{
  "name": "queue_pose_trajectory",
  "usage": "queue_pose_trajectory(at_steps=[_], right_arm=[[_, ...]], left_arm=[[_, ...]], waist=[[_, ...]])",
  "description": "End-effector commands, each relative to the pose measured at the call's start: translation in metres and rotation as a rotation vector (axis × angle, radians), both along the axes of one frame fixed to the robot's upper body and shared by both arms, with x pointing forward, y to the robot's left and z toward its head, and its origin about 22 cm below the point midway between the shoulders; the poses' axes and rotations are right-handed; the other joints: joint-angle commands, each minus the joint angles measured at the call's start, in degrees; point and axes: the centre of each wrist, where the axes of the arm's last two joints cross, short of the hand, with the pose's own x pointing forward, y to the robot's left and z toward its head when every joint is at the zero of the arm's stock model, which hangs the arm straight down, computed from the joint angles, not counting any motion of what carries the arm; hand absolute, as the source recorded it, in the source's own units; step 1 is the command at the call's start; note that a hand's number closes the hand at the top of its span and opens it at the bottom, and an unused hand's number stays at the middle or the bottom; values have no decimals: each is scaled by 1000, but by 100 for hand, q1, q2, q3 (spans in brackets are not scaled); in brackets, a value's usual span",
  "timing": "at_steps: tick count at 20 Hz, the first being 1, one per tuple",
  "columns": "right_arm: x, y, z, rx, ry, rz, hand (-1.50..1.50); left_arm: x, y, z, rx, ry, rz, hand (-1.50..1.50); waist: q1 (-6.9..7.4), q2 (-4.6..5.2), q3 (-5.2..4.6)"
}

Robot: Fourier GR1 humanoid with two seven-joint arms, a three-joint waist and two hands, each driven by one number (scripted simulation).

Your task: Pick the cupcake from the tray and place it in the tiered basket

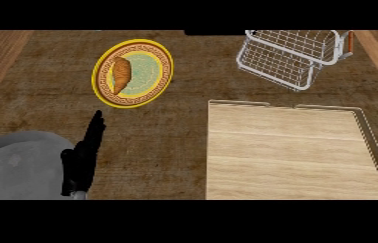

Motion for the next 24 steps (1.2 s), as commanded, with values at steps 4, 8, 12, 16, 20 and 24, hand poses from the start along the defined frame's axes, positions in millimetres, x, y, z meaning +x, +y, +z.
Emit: queue_pose_trajectory(at_steps=[4, 8, 12, 16, 20, 24], right_arm=[[34, 9, 31, 21, -23, -46, 150], [65, 18, 38, 33, 3, -61, 150], [93, 20, 33, 53, 28, -39, 150], [130, 16, 10, 43, 65, -13, 150], [147, 41, 10, -11, 64, 22, 150], [175, 49, -18, -10, 117, 30, 150]], left_arm=[[-7, 1, -25, 18, 85, 15, 0], [-5, 7, -15, -1, 91, -1, 0], [-4, 6, -18, 14, 83, 7, 0], [-10, -3, -15, 1, 65, -29, 0], [3, -9, -16, -6, 74, 8, 0], [-3, 8, -23, 12, 73, 6, 0]], waist=[[82, 63, -36], [144, 70, -35], [105, 66, -34], [169, 86, -30], [130, 81, -32], [160, 96, -33]])
